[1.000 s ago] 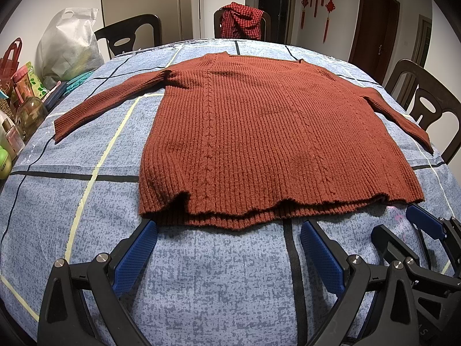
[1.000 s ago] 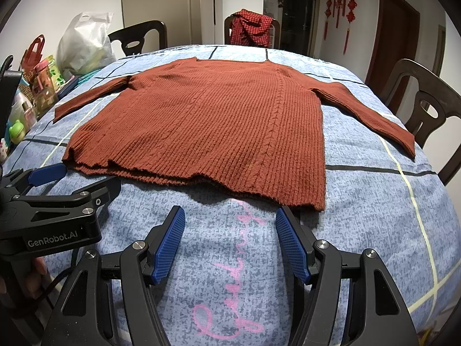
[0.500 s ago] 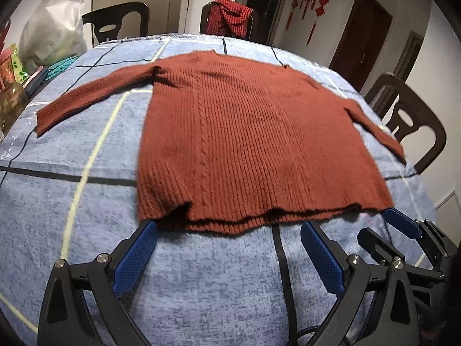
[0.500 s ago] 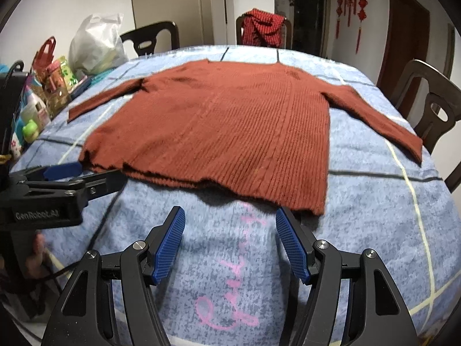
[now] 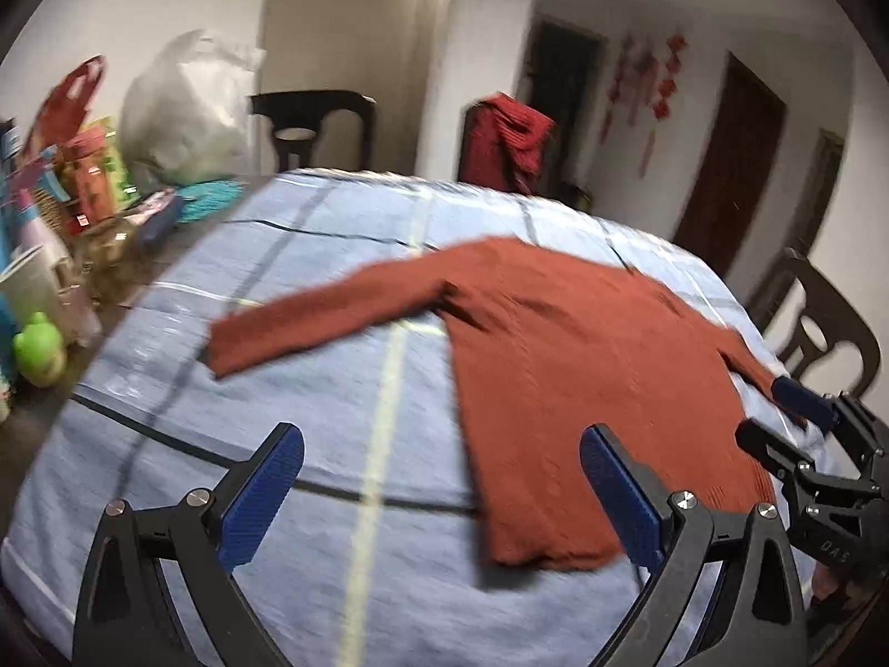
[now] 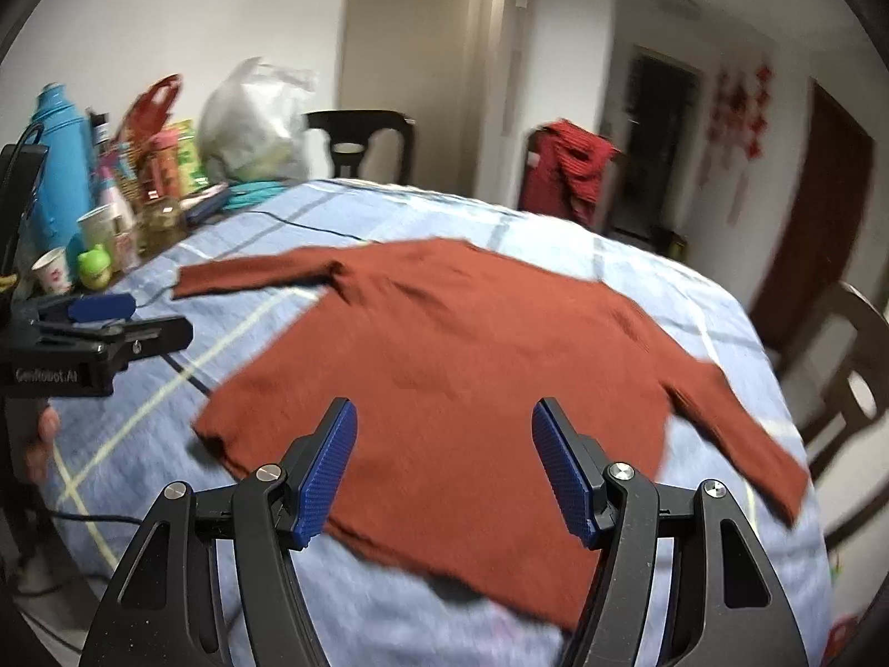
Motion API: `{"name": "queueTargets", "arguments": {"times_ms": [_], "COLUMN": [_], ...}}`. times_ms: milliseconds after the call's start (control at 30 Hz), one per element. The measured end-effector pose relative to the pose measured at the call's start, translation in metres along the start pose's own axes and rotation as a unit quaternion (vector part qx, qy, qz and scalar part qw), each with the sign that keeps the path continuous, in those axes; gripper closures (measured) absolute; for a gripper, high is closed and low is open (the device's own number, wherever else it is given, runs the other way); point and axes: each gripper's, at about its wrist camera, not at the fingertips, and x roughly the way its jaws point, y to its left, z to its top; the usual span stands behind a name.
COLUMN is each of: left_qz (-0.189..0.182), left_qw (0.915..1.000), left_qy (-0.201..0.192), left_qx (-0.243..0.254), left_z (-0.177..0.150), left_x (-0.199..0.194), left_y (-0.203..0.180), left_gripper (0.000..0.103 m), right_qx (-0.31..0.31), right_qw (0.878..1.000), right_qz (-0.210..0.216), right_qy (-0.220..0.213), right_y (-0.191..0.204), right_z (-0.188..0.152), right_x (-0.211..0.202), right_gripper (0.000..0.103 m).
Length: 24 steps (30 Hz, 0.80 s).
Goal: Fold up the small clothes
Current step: 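Move the right tool to the cuff of the sweater sleeve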
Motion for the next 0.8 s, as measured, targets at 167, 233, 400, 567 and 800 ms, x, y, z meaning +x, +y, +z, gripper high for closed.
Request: {"name": "queueTargets", "arguments": {"times_ms": [167,233,400,567,800], "left_qz": [0.044,0.072,0.106,0.128,0.147], "left_qw": [0.9980,0.9961,0.9914,0.9883,0.9837], "left_qy": [-0.021,-0.026,-0.015,-0.008,0.011], "left_qx": [-0.041,-0.044,-0.076,-0.082,-0.104], "left_z": [0.017,0.020,0.024,0.023,0.019], "left_x": [-0.002,-0.001,0.008,0.013,0.019], "left_y": [0.049,0.068,0.110,0.134,0.164], "left_gripper": [0.002,0.002,0.002,0.002,0.002], "right_qx": [-0.045,-0.061,-0.111,-0.151,-0.213], "right_qw": [0.999,0.997,0.984,0.965,0.943], "right_qz": [0.024,0.053,0.137,0.208,0.245], "right_qy": [-0.005,-0.001,0.015,0.054,0.073], "right_y": [0.027,0.041,0.089,0.134,0.185], "right_z": [0.034,0.044,0.068,0.083,0.089], "right_x": [0.039,0.055,0.098,0.148,0.187], "right_gripper": [0.037,0.037,0.037,0.037,0.042]}}
